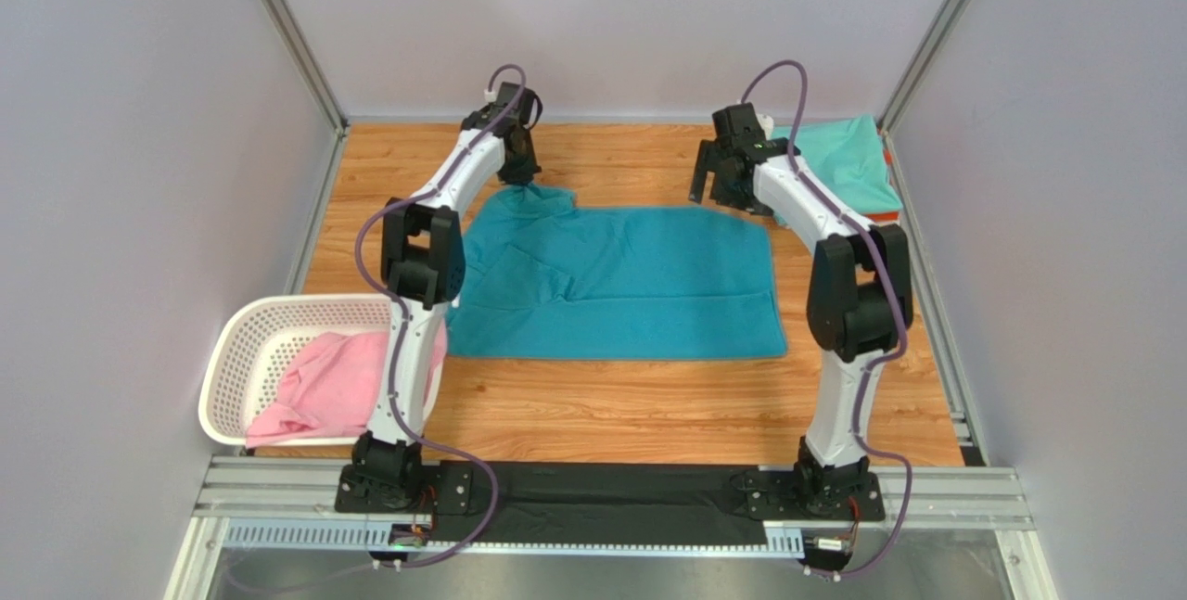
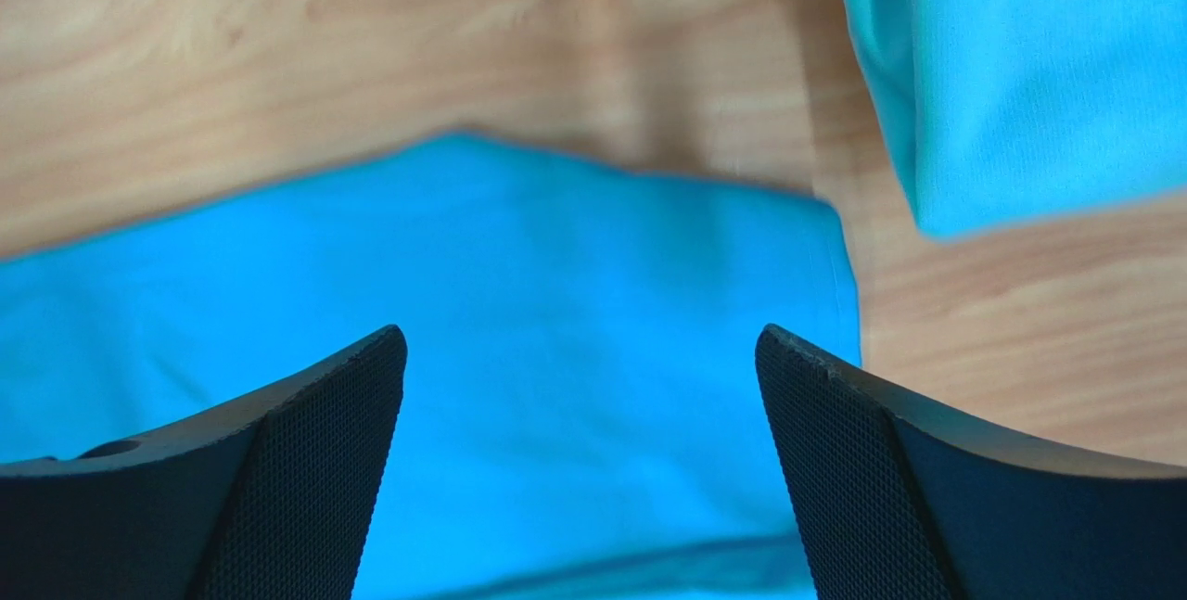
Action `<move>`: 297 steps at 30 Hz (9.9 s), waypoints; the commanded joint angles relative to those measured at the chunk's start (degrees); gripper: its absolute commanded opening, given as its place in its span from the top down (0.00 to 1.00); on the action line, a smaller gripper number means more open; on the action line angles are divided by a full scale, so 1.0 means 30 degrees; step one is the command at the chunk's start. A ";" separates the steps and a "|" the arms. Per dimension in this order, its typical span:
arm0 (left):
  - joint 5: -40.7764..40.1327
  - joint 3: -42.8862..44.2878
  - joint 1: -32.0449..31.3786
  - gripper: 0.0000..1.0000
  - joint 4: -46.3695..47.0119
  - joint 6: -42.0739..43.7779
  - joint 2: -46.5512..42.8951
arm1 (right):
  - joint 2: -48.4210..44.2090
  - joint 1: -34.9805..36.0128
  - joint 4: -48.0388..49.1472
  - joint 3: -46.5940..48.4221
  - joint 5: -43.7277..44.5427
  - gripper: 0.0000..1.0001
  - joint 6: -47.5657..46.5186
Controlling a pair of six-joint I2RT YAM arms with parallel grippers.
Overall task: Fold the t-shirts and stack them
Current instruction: Fold the tshirt
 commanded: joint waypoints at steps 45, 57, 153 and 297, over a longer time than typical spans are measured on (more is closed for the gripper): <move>0.0633 -0.5256 0.0020 1.00 0.0818 -0.0230 -0.6149 | 0.6788 -0.0191 -0.5839 0.8314 0.3619 1.00 -0.0418; 0.1307 -0.8418 0.0020 1.00 0.1344 -0.0874 -0.8550 | 0.3243 0.0425 -0.3408 0.4418 0.3472 1.00 -0.0798; 0.1951 -2.3683 -0.1094 1.00 0.2722 -0.2749 -1.8925 | -0.1269 0.1567 -0.2996 -0.3345 0.7541 1.00 0.2364; 0.3358 -2.2486 -0.6340 0.00 0.0645 -0.1987 -2.0332 | -0.5109 -0.1568 0.0930 -0.9117 -0.1744 0.00 0.0812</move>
